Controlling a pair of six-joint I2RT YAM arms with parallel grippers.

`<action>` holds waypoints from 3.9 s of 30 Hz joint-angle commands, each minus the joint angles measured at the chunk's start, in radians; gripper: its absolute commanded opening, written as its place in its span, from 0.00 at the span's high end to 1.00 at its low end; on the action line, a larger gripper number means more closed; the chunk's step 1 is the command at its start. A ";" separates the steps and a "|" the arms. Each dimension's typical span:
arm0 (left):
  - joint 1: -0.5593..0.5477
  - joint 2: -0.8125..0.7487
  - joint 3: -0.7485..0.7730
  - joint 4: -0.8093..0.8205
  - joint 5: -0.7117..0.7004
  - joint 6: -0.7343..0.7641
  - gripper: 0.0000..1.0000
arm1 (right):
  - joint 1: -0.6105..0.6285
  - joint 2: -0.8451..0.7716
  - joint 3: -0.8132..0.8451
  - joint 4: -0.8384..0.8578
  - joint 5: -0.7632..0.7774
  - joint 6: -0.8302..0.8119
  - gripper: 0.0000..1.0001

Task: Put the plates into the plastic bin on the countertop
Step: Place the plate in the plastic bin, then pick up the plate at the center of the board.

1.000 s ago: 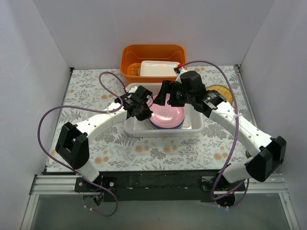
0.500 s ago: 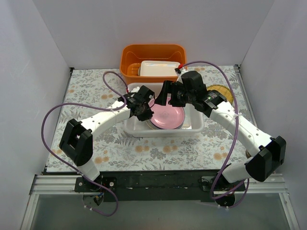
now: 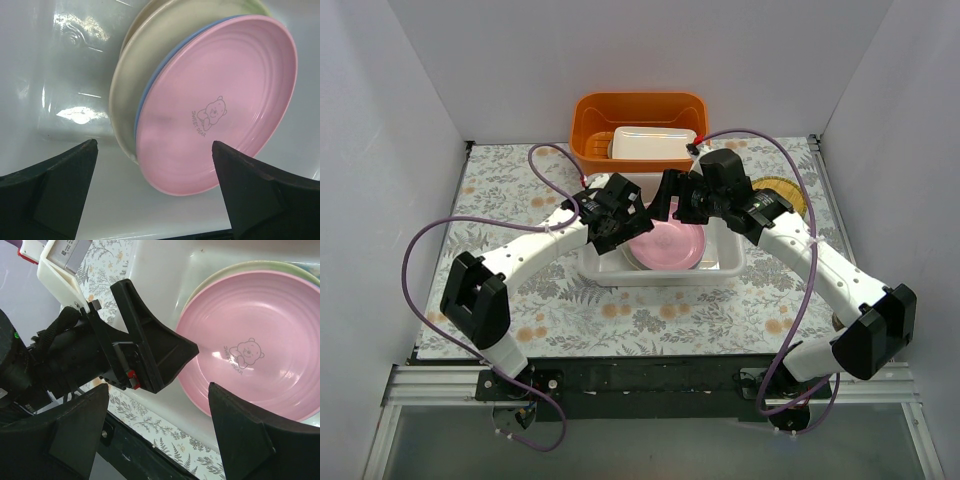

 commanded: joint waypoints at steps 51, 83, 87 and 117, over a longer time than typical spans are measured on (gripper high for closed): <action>-0.002 -0.167 0.051 0.045 0.123 0.054 0.02 | -0.916 -0.031 -0.383 0.027 -0.082 -0.184 0.14; -0.002 -0.179 0.007 0.108 0.203 0.060 0.02 | -0.983 0.278 -0.266 0.234 -0.237 -0.036 0.34; -0.002 -0.175 0.005 0.111 0.206 0.062 0.02 | -0.990 0.299 -0.265 0.251 -0.243 -0.020 0.36; -0.002 -0.109 0.013 0.128 0.281 0.082 0.02 | -1.016 0.442 -0.190 0.337 -0.363 0.061 0.48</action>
